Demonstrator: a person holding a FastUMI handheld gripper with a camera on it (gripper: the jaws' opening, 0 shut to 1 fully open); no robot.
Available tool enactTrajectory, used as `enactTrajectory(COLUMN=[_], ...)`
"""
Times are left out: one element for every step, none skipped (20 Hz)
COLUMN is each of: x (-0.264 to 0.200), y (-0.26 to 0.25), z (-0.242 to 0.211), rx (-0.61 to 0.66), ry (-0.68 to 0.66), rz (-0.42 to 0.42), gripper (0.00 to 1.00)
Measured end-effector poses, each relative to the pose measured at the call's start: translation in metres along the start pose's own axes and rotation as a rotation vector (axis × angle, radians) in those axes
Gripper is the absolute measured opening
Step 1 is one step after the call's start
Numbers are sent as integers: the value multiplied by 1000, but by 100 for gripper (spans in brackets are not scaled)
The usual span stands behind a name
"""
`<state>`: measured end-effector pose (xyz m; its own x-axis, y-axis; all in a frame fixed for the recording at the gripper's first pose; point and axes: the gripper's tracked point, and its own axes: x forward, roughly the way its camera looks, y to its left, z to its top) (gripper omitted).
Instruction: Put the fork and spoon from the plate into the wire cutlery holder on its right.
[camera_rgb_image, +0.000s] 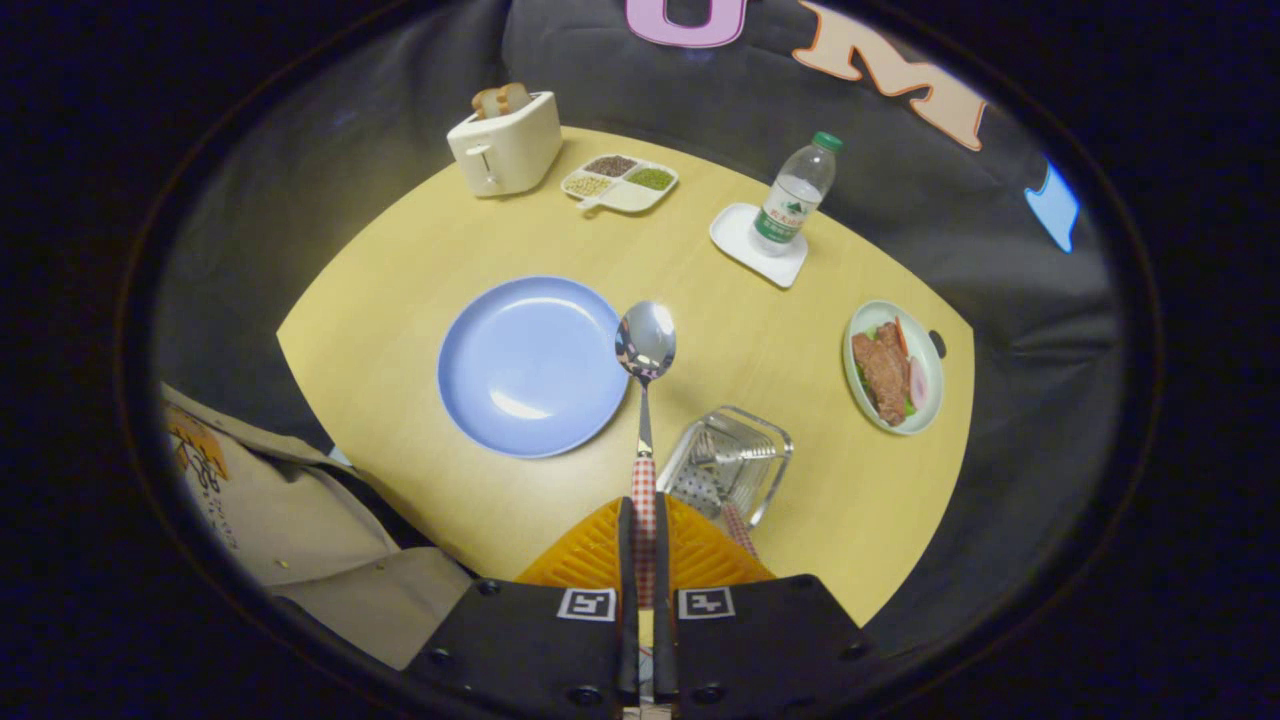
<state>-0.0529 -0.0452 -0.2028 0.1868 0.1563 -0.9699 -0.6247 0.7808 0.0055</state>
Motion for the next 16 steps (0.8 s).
enactTrajectory(x=[-5, -10, -12, -16, -18, -19, -20, -20, -20, -22, -20, -20, -20, -19, -17, -13], y=[-8, -15, -23, -30, -35, -39, -43, -50, -59, -67, -70, -73, -77, -78, -79, -80], z=[-5, -12, -17, -20, -25, -29, -34, -39, -43, -46, -49, -50, -51, -50, -50, -48], rx=[-20, -45, -67, -81, -89, -96, -107, -130, -156, -179, -194, -212, -233, -253, -271, -287], ry=[22, 50, 72, 90, 113, 136, 162, 195, 220, 254, 284, 310, 340, 362, 388, 408], rz=[-7, -14, -21, -25, -22, -14, -10, -12, -27, -35, -31, -27, -22, -17, -11, -5], gripper=[9, 9, 9, 9, 9, 9, 9, 9, 9, 9, 9, 9, 9, 9, 9, 9])
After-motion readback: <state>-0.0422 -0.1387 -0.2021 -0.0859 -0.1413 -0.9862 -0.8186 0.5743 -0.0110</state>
